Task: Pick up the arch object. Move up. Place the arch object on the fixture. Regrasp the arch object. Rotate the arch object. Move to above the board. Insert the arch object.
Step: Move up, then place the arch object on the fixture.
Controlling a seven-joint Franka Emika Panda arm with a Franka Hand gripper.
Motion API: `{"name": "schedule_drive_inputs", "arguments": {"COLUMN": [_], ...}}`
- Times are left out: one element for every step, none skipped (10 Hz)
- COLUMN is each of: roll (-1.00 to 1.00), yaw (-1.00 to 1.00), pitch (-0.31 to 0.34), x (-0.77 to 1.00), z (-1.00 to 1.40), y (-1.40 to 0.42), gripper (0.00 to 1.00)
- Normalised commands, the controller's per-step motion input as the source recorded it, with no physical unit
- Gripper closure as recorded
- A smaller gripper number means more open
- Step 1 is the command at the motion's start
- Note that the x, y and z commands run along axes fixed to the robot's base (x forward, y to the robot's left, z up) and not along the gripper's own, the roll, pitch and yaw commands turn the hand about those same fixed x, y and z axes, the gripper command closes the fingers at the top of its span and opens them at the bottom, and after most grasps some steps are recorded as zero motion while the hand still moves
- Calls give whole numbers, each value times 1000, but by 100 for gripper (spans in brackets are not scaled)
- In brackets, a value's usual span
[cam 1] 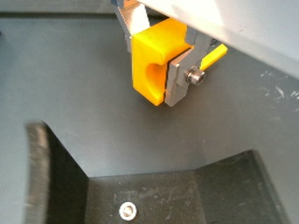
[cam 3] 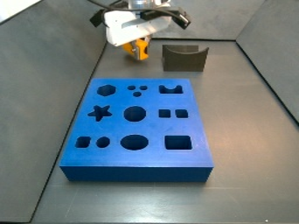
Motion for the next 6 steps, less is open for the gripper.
{"name": "schedule_drive_inputs", "arguments": {"roll": [9, 17, 33, 46, 0, 17], "yaw": [-4, -7, -13, -16, 0, 0], "pitch": [51, 56, 62, 62, 0, -11], "x": [-18, -13, -12, -18, 0, 10], "z": [644, 578, 430, 316, 1000, 1000], "y": [-7, 0, 4, 3, 0, 0], "gripper": [100, 100, 100, 100, 100, 100]}}
